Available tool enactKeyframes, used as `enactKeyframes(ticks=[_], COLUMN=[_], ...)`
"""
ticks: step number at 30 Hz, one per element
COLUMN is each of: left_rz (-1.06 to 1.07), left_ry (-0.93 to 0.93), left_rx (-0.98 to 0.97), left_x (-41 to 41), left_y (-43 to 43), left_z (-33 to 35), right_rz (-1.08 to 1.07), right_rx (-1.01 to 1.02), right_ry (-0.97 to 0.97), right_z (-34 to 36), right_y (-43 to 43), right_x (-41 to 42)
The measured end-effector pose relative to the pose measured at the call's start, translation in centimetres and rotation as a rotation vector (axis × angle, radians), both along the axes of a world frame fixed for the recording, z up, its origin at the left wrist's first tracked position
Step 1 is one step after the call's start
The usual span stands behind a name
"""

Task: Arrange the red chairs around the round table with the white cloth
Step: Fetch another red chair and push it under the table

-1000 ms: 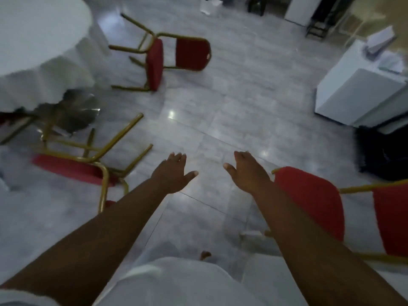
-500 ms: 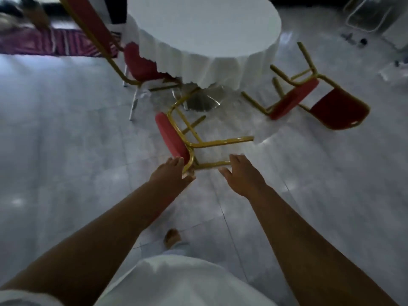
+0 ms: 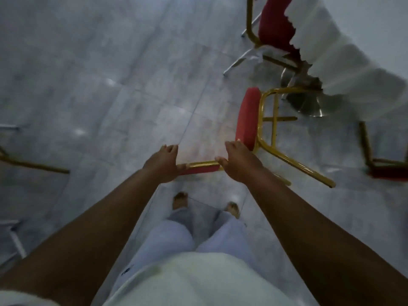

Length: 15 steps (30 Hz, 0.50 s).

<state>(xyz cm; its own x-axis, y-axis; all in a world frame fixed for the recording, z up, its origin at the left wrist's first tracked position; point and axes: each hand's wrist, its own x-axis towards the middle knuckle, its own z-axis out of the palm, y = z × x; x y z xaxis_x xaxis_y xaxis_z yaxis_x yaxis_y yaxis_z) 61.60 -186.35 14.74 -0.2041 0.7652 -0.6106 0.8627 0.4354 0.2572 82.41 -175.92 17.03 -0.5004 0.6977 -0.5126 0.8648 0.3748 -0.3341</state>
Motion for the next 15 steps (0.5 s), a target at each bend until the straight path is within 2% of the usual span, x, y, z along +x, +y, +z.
enactKeyframes(ticks=[5, 15], left_rz=[0.182, 0.28], left_ry=[-0.047, -0.079], left_rx=[-0.056, -0.154], left_x=[-1.9, -7.0], left_y=[-4.1, -6.5], left_z=[-6.6, -26.1], right_rz=[0.217, 0.245], right_rx=[-0.058, -0.184], right_ry=[-0.027, -0.143], right_z=[-6.8, -27.3], right_y=[-0.2, -2.5], right_x=[-4.0, -9.2])
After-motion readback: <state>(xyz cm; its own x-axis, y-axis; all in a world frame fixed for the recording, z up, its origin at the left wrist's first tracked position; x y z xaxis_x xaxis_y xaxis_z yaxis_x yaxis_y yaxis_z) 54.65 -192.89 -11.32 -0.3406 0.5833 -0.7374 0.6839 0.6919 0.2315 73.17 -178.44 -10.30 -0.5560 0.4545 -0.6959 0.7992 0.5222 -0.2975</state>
